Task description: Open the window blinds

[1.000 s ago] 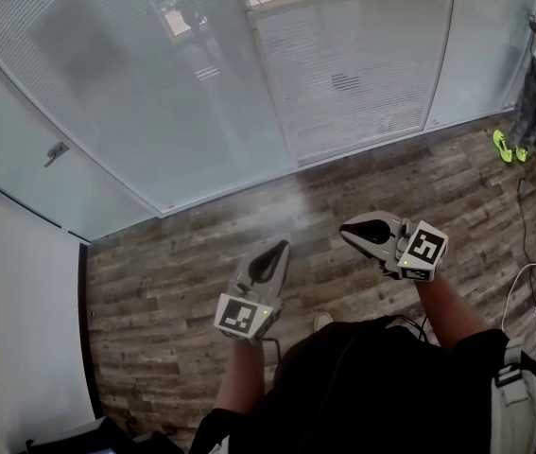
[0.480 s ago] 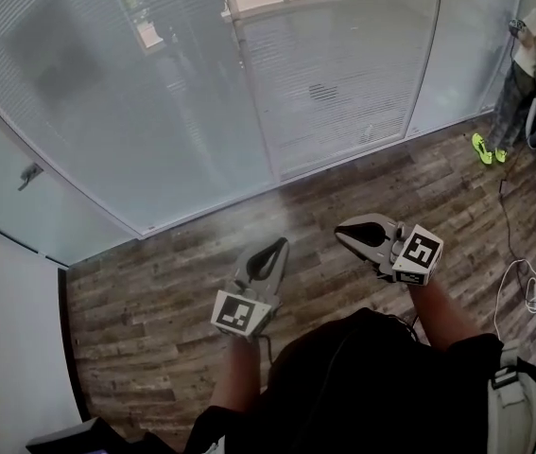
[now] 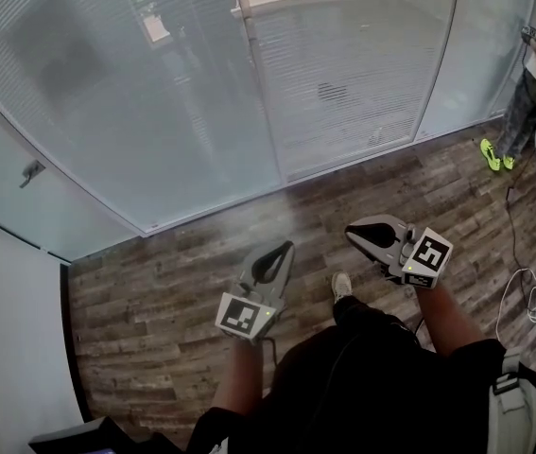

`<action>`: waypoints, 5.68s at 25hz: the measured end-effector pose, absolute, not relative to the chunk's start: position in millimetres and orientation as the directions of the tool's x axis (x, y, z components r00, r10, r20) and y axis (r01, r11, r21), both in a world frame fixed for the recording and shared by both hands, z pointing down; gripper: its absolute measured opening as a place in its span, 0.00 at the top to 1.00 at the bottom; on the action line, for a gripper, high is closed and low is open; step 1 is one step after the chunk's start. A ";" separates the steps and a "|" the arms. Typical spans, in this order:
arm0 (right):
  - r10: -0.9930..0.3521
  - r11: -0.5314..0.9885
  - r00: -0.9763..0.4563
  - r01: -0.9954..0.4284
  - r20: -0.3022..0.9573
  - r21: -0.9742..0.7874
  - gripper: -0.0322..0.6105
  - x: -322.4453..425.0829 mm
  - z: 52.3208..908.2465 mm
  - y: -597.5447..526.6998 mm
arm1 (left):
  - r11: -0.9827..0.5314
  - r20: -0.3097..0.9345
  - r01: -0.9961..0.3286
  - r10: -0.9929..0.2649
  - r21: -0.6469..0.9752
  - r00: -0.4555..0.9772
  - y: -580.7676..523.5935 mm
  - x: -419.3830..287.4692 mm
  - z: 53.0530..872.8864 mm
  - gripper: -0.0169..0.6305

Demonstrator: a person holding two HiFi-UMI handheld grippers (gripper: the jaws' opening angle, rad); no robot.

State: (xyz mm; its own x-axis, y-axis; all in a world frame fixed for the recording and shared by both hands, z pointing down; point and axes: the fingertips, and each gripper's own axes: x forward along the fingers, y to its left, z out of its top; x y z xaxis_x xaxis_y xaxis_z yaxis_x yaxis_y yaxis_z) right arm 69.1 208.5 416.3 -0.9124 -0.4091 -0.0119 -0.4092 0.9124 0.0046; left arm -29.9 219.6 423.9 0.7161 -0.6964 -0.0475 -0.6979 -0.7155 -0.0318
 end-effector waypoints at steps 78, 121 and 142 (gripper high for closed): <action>-0.133 0.991 -0.987 -0.131 -0.092 -0.028 0.94 69.4 433.6 -52.0 | -0.545 0.076 -0.832 -0.838 -0.103 0.540 -27.0 -2.5 425.3 0.97; -0.471 0.880 -0.880 -0.474 -0.056 0.035 0.94 -85.4 411.5 -253.7 | -0.750 0.027 -0.653 -0.658 -0.108 0.752 -240.9 -158.1 424.6 0.97; -0.550 0.830 -0.832 -0.534 0.072 0.161 0.94 -85.9 410.7 -283.2 | -0.779 0.013 -0.622 -0.625 -0.081 0.781 -249.0 -170.8 430.2 0.97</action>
